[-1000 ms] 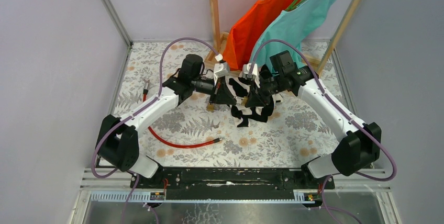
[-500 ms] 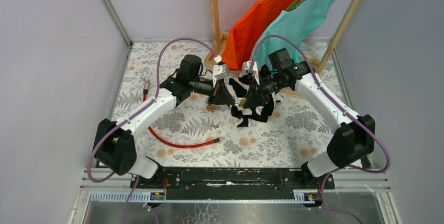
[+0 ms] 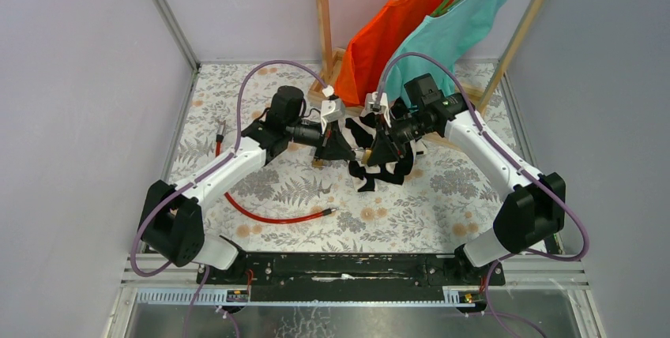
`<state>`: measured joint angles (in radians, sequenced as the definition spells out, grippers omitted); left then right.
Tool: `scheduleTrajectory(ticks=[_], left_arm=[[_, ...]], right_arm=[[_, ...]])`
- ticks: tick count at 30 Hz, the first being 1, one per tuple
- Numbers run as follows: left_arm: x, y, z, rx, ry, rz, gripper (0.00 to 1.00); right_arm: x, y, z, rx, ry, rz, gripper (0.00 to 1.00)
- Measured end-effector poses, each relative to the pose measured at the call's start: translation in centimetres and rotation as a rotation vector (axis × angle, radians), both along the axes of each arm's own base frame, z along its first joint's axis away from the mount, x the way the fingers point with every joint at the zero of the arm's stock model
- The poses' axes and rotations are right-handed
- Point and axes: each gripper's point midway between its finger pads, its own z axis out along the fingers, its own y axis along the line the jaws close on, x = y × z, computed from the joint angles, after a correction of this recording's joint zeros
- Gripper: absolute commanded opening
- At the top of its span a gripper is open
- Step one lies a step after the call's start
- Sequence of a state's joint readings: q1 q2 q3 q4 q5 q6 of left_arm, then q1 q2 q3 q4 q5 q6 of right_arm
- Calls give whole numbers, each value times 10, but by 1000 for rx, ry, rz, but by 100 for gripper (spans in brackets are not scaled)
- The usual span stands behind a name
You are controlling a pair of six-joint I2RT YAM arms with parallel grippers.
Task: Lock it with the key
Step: Lock the lock.
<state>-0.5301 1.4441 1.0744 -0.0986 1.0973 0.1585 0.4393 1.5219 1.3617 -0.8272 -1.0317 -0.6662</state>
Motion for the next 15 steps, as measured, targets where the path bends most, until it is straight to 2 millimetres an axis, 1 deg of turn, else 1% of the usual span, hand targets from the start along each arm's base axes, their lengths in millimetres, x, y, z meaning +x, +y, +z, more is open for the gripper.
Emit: scheduleTrajectory(ticks=[6,15], left_arm=[[-4,1,-4,-1,1,-4,0],[-11,1,-15,-14,40,-9,0]], right_arm=[[-5,2,-4,-17,26,5,0],[-10,4,-17,-54,81,-2,0]])
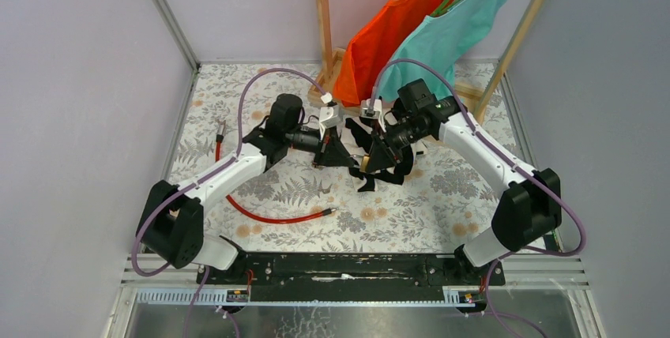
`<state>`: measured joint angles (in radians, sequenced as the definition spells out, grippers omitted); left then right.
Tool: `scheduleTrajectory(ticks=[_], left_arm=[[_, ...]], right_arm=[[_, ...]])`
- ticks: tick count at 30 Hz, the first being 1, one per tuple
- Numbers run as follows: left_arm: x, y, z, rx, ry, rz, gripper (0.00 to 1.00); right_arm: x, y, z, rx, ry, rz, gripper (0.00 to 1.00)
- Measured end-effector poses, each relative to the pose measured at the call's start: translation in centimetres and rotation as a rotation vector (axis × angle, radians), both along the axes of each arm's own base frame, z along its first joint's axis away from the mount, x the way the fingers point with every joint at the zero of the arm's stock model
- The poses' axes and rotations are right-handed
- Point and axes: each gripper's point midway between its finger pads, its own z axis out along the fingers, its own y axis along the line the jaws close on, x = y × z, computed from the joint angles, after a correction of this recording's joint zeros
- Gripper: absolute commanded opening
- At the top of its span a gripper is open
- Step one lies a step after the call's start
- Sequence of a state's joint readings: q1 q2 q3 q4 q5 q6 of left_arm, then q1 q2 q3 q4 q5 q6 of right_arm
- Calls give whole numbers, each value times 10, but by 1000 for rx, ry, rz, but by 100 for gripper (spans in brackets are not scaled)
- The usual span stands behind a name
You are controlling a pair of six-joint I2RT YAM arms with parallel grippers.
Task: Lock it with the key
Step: Lock the lock.
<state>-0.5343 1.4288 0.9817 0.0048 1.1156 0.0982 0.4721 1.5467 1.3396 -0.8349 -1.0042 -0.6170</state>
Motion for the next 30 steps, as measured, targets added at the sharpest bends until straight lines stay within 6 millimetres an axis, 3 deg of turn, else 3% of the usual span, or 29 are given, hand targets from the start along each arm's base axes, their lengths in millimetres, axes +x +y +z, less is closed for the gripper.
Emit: scheduleTrajectory(ticks=[6,13,30], left_arm=[[-9,-5,-4,-57,116,-14,0],[-10,-6,5,-96,115,-28,0],[-10,-14,-5,-70,108,5,0]], right_arm=[[-4,-1,-4,-15,-38,-21,0],[-6,-3,5,-9,-71,-30,0],[-7,-6,-2,-75,-26,-83,0]])
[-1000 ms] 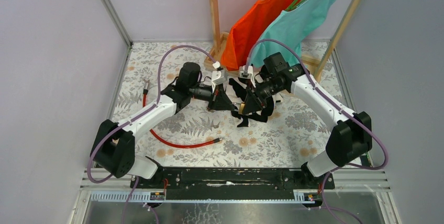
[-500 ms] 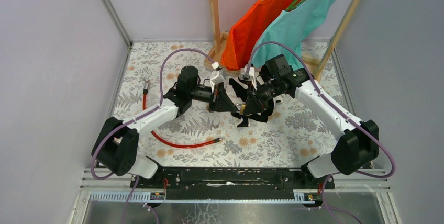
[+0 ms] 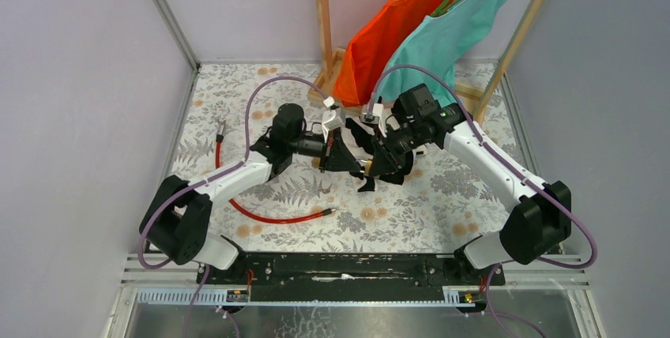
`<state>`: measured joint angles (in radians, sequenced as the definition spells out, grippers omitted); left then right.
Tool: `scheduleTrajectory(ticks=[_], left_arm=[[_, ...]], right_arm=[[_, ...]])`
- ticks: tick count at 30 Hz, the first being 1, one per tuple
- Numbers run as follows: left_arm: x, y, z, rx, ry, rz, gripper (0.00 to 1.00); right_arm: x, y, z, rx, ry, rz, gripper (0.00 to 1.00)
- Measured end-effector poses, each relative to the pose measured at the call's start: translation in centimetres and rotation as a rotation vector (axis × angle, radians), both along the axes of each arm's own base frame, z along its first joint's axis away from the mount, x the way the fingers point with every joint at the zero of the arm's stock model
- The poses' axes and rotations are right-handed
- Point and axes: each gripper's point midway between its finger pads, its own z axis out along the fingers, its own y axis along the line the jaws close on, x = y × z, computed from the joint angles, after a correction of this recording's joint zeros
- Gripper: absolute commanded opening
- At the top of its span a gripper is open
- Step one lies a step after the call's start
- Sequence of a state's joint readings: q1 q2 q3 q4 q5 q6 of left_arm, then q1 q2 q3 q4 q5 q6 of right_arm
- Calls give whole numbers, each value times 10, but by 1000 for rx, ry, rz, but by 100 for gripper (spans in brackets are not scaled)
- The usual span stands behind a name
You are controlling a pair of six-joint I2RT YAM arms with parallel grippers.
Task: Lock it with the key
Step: Lock the lock.
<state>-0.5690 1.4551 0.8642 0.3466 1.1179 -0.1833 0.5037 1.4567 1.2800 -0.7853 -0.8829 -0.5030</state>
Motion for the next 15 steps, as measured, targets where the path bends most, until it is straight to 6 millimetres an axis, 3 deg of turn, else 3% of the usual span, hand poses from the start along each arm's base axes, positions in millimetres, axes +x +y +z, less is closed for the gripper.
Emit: scheduleTrajectory(ticks=[15], left_arm=[[-24,-15,-9,-63,81,-63,0]], right_arm=[[-24,-13,-7,-145,60,7,0]])
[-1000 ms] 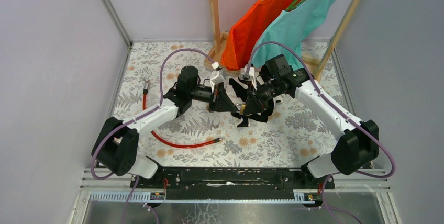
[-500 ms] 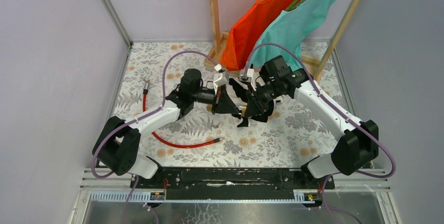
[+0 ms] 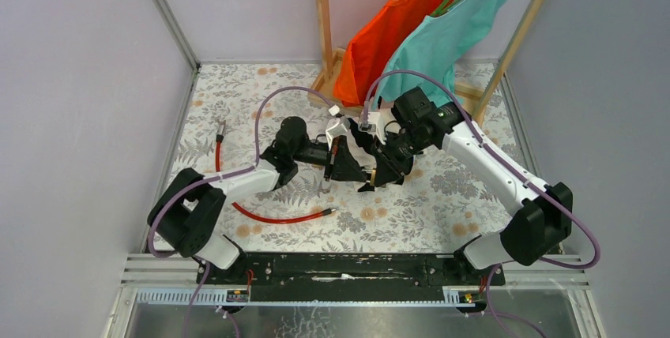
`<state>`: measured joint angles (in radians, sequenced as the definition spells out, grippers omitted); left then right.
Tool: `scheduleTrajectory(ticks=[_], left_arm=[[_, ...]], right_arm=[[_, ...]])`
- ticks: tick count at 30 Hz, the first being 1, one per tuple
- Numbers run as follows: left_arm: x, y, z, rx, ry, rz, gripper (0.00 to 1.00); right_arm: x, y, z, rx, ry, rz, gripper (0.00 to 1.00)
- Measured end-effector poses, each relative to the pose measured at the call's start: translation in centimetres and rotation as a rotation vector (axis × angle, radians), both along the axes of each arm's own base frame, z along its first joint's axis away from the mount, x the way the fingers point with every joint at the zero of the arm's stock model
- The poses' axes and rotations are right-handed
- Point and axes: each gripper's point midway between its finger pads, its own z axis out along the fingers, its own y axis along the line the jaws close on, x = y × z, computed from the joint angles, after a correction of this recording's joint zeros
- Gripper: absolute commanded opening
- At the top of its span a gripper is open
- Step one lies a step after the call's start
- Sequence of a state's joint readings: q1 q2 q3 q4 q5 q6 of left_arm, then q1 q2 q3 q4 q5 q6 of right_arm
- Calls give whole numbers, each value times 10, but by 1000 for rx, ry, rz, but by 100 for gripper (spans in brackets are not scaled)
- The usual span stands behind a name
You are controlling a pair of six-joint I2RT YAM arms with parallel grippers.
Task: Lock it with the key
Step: Lock the lock.
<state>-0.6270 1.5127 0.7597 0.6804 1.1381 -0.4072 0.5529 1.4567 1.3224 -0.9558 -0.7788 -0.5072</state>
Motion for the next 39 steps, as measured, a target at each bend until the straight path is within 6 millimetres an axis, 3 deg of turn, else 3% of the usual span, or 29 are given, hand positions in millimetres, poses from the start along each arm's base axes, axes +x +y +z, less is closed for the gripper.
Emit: scheduleTrajectory(ticks=[19,23,28,34,39], left_arm=[[-12,-8,21,-98,40,-57,0],[-5,-5,27,-78,13,-43,0],[23,2,44,-38,-79,23,0],[38,6,46,17,-170,45,0],[40,21,27,79,-130,42,0]], right_arm=[[-10,-8,22,-2,-59,1,2],[-4,-7,27,24,-89,-6,27],[34,3,46,152,-231,-33,58],[63,4,58,210,-373,-31,68],[74,-2,60,206,-446,-39,72]])
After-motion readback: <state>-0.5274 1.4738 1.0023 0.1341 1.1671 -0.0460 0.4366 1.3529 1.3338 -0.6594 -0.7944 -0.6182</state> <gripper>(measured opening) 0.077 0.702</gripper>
